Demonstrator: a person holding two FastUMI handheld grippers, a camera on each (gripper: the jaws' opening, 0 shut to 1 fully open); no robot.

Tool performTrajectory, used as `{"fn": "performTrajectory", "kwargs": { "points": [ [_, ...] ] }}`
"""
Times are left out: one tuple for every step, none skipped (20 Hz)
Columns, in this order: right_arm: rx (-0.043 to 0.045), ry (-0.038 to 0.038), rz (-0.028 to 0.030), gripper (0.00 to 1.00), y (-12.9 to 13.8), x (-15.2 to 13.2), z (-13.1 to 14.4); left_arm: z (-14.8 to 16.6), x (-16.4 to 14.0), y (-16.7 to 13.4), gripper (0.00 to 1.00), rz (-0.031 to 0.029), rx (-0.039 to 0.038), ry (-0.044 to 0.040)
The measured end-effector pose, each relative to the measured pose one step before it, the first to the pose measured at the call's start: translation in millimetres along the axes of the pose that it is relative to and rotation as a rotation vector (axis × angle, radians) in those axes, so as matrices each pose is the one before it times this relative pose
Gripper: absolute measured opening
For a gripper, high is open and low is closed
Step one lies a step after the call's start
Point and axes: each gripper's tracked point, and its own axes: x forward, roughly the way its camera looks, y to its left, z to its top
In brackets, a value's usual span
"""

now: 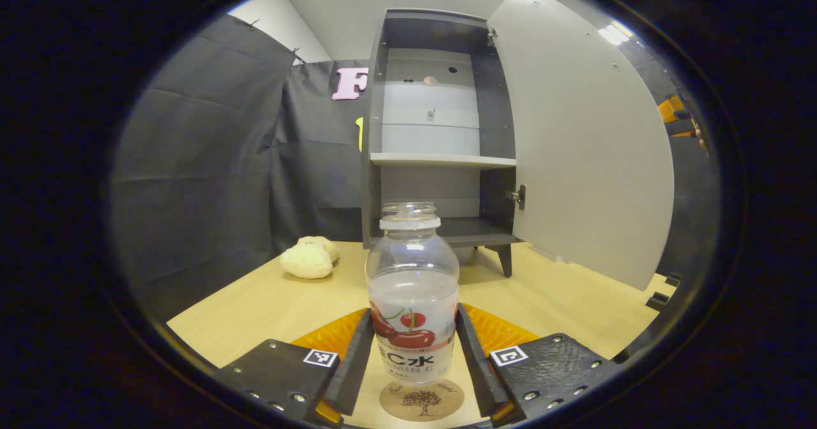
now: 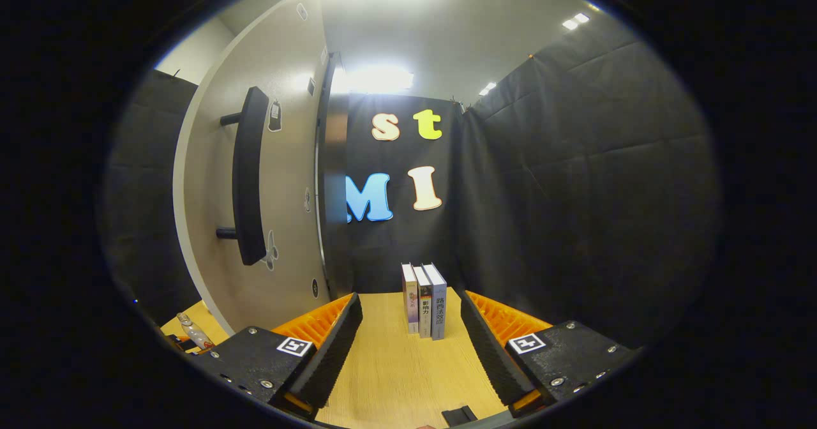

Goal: Open the cabinet door with the right hand, grasp the bottle in the cabinet with the left hand and place it on the coaster, then close the cabinet door with the right hand.

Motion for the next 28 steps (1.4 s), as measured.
{"fn": "performTrajectory", "kwargs": {
  "points": [
    [-0.00725, 0.00138, 0.00378, 0.96, 2.14, 0.78, -0.20, -7.70, 0.27, -0.03, 0.71, 0.00316, -0.00544, 0.01064],
    [-0.00766, 0.00220, 0.00452, 0.96, 2.71, 1.55, -0.41, -5.56, 0.47, -0.44, 0.71, 0.00315, -0.00088, 0.01113],
    [-0.00719, 0.00086, 0.00572, 0.96, 2.22, -0.41, -0.20, -6.59, -1.64, 0.67, 0.71, 0.00424, 0.00165, 0.01105],
    [-0.00630, 0.00030, 0.00506, 0.96, 2.37, 2.10, -0.29, -5.66, -0.64, 0.31, 0.71, 0.00571, 0.00407, 0.00957],
    [-0.00516, -0.00073, 0.00449, 0.96, 1.15, -0.01, 0.53, -5.07, -2.00, -0.69, 0.72, 0.00103, 0.00310, 0.01204],
    [-0.00410, -0.00275, 0.00453, 0.96, 1.38, 0.24, -0.31, -4.16, -0.67, -0.74, 0.72, 0.00144, 0.00356, 0.01091],
    [-0.00295, -0.00229, 0.00332, 0.96, 0.44, 0.10, 0.28, -3.90, -2.51, 0.66, 0.72, 0.00577, 0.00603, 0.00773],
    [-0.00075, -0.00077, 0.00224, 0.96, 0.65, 2.19, -0.21, -2.11, -1.50, 0.48, 0.72, 0.00393, 0.00396, 0.00246],
    [0.00219, 0.00228, 0.00298, 0.94, 0.26, 0.78, -0.63, -0.24, -1.99, -0.63, 0.78, 0.00202, 0.00395, 0.00074],
    [0.00559, 0.00177, 0.00363, 0.96, 0.21, 1.31, -0.32, -1.96, -1.58, -1.72, 0.72, -0.00052, 0.00584, 0.01002],
    [0.00830, -0.00187, 0.00292, 0.94, -0.22, 0.72, 1.84, 0.56, -1.65, 0.78, 0.72, 0.00485, 0.00701, 0.00557],
    [0.00979, -0.00311, 0.00278, 0.96, 0.69, 1.13, 1.84, 3.04, -3.27, 0.23, 0.73, 0.00940, 0.01240, 0.00029],
    [0.00934, -0.00435, 0.00378, 0.96, 0.16, 0.93, 1.73, 5.85, -3.12, 1.59, 0.70, 0.01050, 0.01739, -0.00832],
    [0.00628, -0.00374, 0.00422, 0.96, -0.21, 1.92, 1.80, 5.60, -1.76, -0.59, 0.81, 0.00162, 0.01510, -0.00377],
    [0.00180, -0.00401, 0.00421, 0.96, -0.20, 0.65, 2.11, 4.10, -4.85, -1.87, 0.82, 0.00046, 0.00780, -0.00137],
    [-0.00012, -0.00740, 0.00266, 0.96, 0.67, 1.54, 2.80, 4.72, -1.74, -1.99, 0.82, -0.00452, -0.00094, -0.00039],
    [-0.00021, -0.00893, 0.00290, 0.96, 0.49, 0.55, 3.63, 3.92, -3.95, -1.55, 0.87, -0.00226, -0.00162, 0.00173],
    [0.00228, -0.01034, 0.00366, 0.96, 0.54, 2.24, 3.31, 5.74, -3.23, -0.31, 0.82, 0.00287, 0.00275, -0.00125],
    [0.00420, -0.00673, 0.00530, 0.96, 1.22, 1.63, 3.52, 5.07, -5.58, 0.17, 0.87, 0.00087, 0.00214, -0.00340],
    [0.00551, -0.00174, 0.00755, 0.94, 1.77, 1.84, 2.52, 6.04, -3.04, -1.31, 0.82, -0.00039, 0.00340, -0.00154],
    [0.00603, -0.00124, 0.00925, 0.95, 1.77, 1.49, 3.13, 6.67, -2.18, -0.20, 0.83, 0.00191, 0.00466, -0.00117],
    [0.00273, -0.00231, 0.00842, 0.96, 1.55, 1.56, 4.62, 8.90, -1.93, -0.18, 0.82, 0.00282, 0.00132, -0.00472],
    [0.00025, -0.00612, 0.00094, 0.96, -0.16, 0.66, 5.07, 9.58, -3.35, 1.04, 0.82, 0.00320, -0.00417, -0.00787],
    [-0.00062, -0.00835, -0.00267, 0.96, -0.52, -0.34, 6.35, 10.29, -4.26, 1.49, 0.82, 0.00578, -0.01086, -0.00939],
    [0.00014, -0.00732, 0.00142, 0.95, 1.14, -1.17, 7.15, 10.41, -6.90, 4.34, 0.82, 0.00676, -0.01263, -0.01087],
    [0.00104, -0.00884, 0.00102, 0.93, 2.62, 2.00, 7.64, 11.76, -5.02, 4.71, 0.82, 0.00317, -0.01002, -0.01164],
    [0.00046, -0.01166, -0.00359, 0.95, 1.38, 0.39, 7.48, 11.61, -2.81, 4.87, 0.82, 0.00441, -0.00838, -0.01415],
    [0.00145, -0.01069, -0.00859, 0.95, 0.72, -0.68, 6.33, 12.41, -1.04, 3.68, 0.82, -0.00074, -0.00647, -0.01327]
  ]
}}
